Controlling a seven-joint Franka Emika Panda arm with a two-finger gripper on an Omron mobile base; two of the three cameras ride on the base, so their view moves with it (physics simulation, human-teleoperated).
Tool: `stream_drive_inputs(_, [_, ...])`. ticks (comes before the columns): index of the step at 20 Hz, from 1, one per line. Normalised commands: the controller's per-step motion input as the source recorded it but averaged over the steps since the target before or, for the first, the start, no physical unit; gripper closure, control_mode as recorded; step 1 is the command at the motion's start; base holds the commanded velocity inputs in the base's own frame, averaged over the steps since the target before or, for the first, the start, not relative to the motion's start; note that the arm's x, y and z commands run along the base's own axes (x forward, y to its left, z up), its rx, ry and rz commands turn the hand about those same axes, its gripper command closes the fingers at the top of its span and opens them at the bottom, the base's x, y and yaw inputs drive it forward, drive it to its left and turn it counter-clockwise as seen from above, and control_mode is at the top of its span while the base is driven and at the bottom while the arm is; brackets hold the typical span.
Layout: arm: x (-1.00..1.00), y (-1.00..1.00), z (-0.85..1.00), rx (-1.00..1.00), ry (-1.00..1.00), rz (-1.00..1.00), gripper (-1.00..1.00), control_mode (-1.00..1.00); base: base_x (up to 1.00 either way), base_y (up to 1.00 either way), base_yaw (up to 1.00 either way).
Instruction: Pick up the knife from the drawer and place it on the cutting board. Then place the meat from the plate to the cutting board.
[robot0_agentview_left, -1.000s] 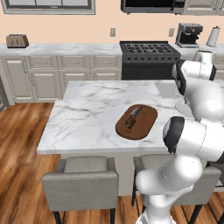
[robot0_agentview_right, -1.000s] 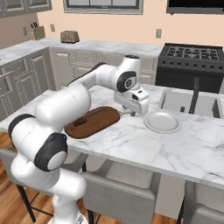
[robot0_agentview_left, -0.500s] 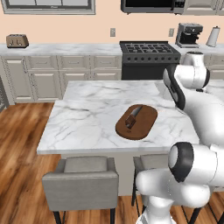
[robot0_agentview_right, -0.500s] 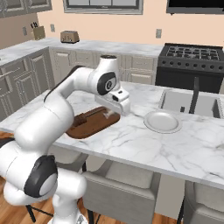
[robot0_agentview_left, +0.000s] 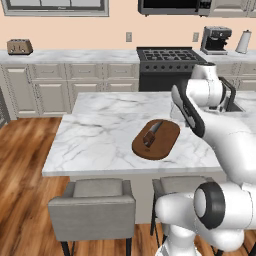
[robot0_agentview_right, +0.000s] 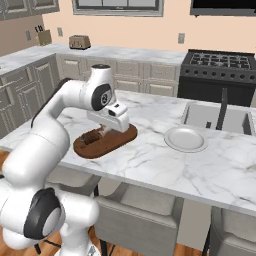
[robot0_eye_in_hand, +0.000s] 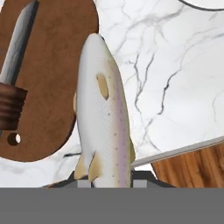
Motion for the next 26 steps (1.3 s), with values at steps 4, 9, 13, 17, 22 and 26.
stream_drive_inputs(4, [0.00,0.34,0.00,0.03,0.08,0.11,1.00,-1.00,0.00,0.00,0.00])
stream_drive_inputs(9, [0.02,0.16,-0.09,0.01,0.07,0.00,1.00,-1.00,0.00,0.00,0.00])
stream_drive_inputs(13, [0.16,0.39,-0.27,0.00,0.07,-0.08,1.00,-1.00,0.00,0.00,0.00])
stream_drive_inputs(17, [0.22,0.31,-0.27,0.01,0.04,-0.13,1.00,-1.00,0.00,0.00,0.00])
stream_drive_inputs(22, [0.18,0.08,-0.18,0.00,0.00,-0.21,1.00,-1.00,0.00,0.00,0.00])
stream_drive_inputs(26, [0.21,0.00,-0.13,0.00,0.00,-0.20,1.00,-1.00,0.00,0.00,0.00])
